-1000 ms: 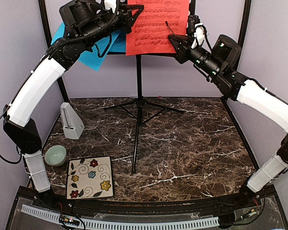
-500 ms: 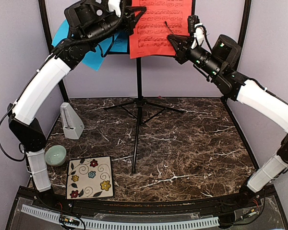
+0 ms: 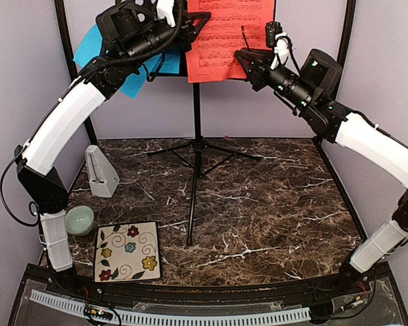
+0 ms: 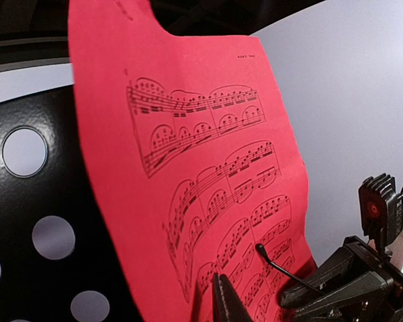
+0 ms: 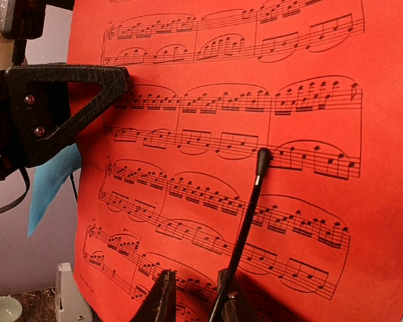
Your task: Set up the instrument practice props
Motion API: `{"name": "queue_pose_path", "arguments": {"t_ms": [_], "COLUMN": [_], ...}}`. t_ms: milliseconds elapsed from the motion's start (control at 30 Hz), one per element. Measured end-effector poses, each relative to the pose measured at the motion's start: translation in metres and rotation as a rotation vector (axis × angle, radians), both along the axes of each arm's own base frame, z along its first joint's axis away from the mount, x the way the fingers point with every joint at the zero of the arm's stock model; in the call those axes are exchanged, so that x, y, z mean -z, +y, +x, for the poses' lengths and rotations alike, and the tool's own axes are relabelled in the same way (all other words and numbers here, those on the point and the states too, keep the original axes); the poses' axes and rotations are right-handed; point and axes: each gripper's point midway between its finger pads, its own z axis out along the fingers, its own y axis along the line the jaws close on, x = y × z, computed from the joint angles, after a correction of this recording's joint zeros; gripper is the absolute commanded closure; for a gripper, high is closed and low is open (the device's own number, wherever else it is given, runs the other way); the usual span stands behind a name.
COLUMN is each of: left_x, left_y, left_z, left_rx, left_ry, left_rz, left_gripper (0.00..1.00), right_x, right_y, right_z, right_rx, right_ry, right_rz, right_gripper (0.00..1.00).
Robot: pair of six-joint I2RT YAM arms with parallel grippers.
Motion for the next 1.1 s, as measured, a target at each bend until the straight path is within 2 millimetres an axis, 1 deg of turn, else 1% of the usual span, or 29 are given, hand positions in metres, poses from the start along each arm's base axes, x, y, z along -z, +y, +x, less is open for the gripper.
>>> {"name": "queue_pose_path", "arguments": {"t_ms": [133, 267, 300, 367, 500, 600, 700, 900, 1000, 1100], "left_x": [-0.005, -0.008, -0.007, -0.008, -0.009, -0.013, -0.02, -0.043, -0.048, -0.048], "left_y": [0.002, 0.003, 0.003, 0.003, 0.006, 0.014, 0.025, 0.047, 0.052, 0.056], "left_z": [-0.001, -0.002, -0.002, -0.002, -0.005, -0.013, -0.024, -0.052, -0.061, -0.068], "left_rx": [-0.004, -0.004, -0.003, -0.002, -0.001, -0.001, -0.007, -0.024, -0.034, -0.044], "left_ry": [-0.012, -0.016, -0.015, -0.012, -0.011, -0.008, -0.015, -0.068, -0.084, -0.085], "left_rz": [-0.013, -0.02, -0.021, -0.023, -0.024, -0.025, -0.029, -0.058, -0.062, -0.058], "left_gripper": [0.73, 0.64, 0.61, 0.52, 0.39, 0.32, 0.29, 0.27, 0.23, 0.2], "right_x": [0.001, 0.002, 0.002, 0.003, 0.003, 0.0, -0.004, -0.013, -0.018, -0.025], "right_y": [0.0, 0.001, 0.001, 0.001, 0.0, -0.001, -0.003, -0.008, -0.011, -0.016], "right_z": [0.0, 0.0, 0.001, 0.001, 0.001, -0.001, -0.004, -0.009, -0.013, -0.017], "right_rx": [-0.001, -0.001, 0.0, -0.001, 0.001, 0.002, 0.002, 0.006, 0.007, 0.016], "right_ry": [0.003, 0.011, 0.01, 0.015, 0.015, 0.01, 0.003, -0.013, -0.024, -0.038], "right_rz": [-0.002, -0.002, -0.004, -0.002, -0.003, -0.002, 0.004, 0.022, 0.032, 0.048], "right_gripper": [0.63, 0.54, 0.52, 0.48, 0.39, 0.35, 0.32, 0.23, 0.19, 0.16]}}
